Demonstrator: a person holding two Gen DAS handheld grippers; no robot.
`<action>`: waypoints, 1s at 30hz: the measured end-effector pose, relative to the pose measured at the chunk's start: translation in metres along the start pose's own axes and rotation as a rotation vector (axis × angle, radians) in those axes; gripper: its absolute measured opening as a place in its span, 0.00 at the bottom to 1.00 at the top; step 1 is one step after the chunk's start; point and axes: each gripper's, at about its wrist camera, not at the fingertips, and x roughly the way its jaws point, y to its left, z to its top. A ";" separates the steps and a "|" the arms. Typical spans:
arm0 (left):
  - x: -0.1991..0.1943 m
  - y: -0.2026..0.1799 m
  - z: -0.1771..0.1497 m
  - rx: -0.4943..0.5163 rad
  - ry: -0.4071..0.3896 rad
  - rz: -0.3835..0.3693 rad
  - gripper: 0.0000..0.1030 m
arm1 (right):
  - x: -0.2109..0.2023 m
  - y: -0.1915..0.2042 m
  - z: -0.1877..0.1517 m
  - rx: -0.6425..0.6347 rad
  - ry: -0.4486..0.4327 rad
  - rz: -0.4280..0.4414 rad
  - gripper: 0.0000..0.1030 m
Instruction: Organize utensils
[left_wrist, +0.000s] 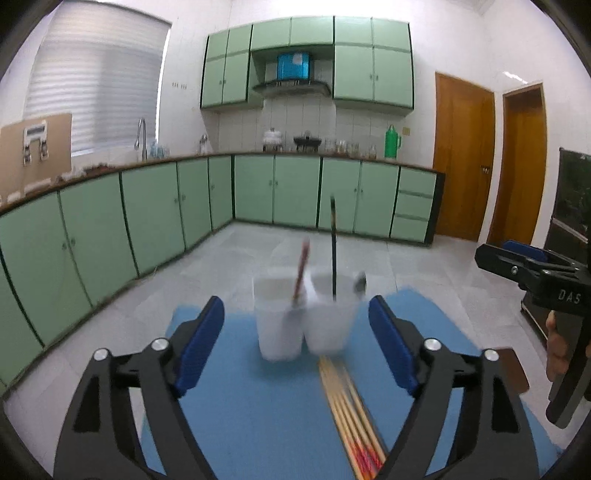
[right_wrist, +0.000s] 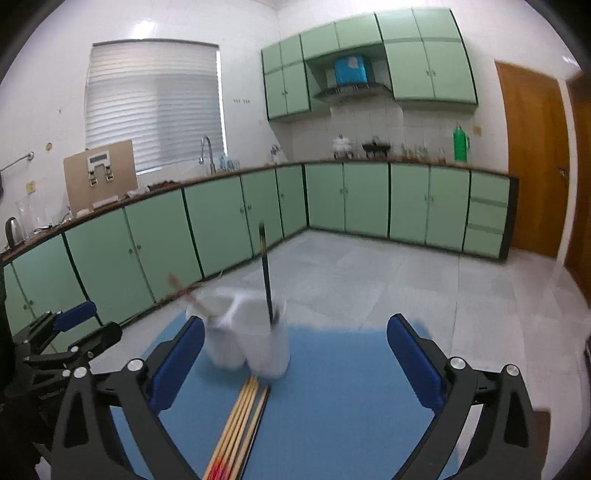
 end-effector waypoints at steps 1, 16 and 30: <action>-0.002 -0.001 -0.012 -0.003 0.026 -0.001 0.78 | -0.002 0.000 -0.009 0.010 0.016 -0.006 0.94; 0.002 -0.002 -0.132 -0.015 0.251 0.048 0.78 | 0.003 0.016 -0.137 0.064 0.249 -0.048 0.94; 0.000 0.002 -0.151 -0.026 0.311 0.096 0.78 | 0.013 0.045 -0.188 -0.034 0.381 -0.052 0.81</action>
